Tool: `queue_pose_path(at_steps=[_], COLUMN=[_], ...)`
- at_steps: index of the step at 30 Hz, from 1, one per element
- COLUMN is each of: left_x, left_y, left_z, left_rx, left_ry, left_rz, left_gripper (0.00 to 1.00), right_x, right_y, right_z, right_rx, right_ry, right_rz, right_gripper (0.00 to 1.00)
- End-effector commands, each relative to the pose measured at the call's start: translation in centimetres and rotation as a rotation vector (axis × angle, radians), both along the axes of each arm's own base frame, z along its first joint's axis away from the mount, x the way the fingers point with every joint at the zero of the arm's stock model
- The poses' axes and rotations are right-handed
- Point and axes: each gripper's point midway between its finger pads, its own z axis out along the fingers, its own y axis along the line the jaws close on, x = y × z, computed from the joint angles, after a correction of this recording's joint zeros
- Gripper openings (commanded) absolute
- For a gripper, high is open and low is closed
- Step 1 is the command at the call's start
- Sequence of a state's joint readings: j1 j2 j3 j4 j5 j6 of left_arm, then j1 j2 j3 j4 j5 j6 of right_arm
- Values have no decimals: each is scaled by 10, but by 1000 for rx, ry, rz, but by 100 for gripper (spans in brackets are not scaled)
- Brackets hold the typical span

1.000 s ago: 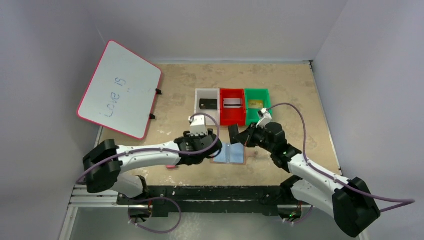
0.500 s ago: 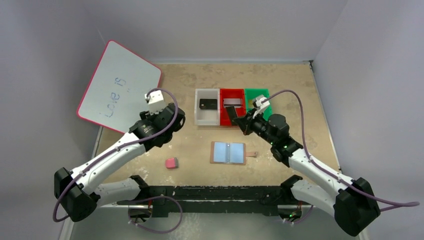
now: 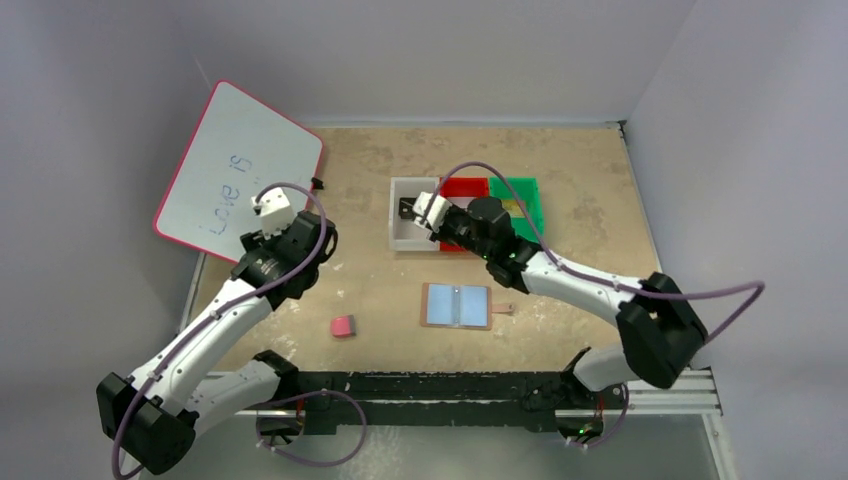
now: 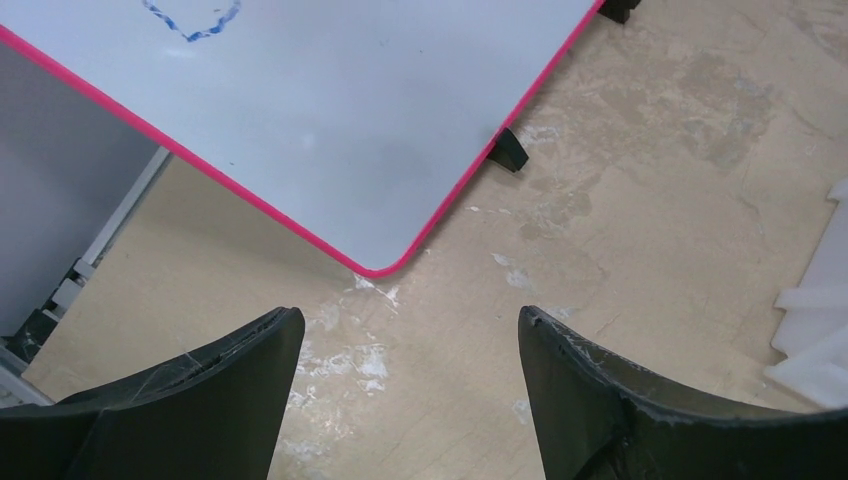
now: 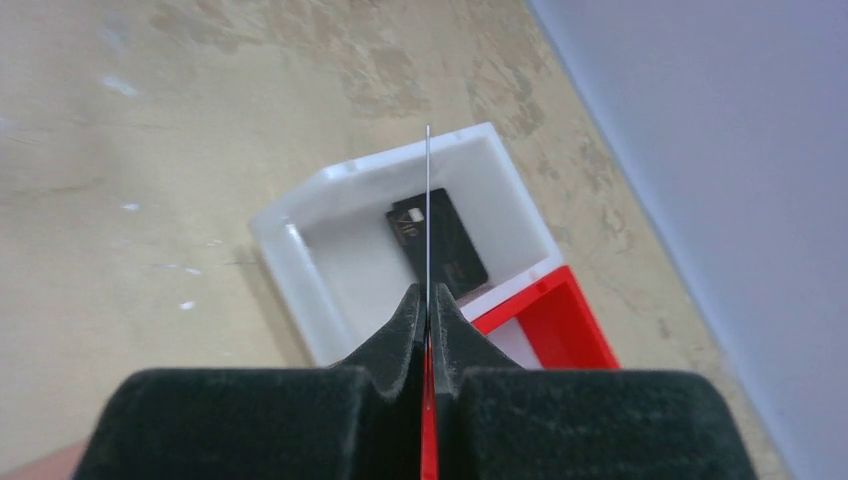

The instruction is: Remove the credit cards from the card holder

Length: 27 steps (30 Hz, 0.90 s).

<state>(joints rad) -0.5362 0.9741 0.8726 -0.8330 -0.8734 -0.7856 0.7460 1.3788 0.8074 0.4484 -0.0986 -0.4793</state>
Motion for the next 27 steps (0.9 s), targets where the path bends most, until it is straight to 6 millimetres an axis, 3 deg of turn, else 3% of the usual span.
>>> queue_pose_path(at_steps=[1,3,9,18,27], left_x=[-3,-5,-11,-9,-9], left_y=[17,22,29,24,22], left_z=[17,21,31,29,27], left_rx=[42,48,33,26,25], left_ry=[-65,-80,-133,-112,-102], left_rz=[86,106,130,100,85], left_gripper=[79,79,79,79,79], right_x=[41,50,62,77,105], right_y=[1,3,19,28,28], right_z=[12,-6,-31,-55,-69], right_rx=[-209,-290,-429,-511,-572], right_ry=[-206,-207,-220,-202,-200], right_rz=[-23,-11,91,130,90], right_gripper=[0,0,0,0,1])
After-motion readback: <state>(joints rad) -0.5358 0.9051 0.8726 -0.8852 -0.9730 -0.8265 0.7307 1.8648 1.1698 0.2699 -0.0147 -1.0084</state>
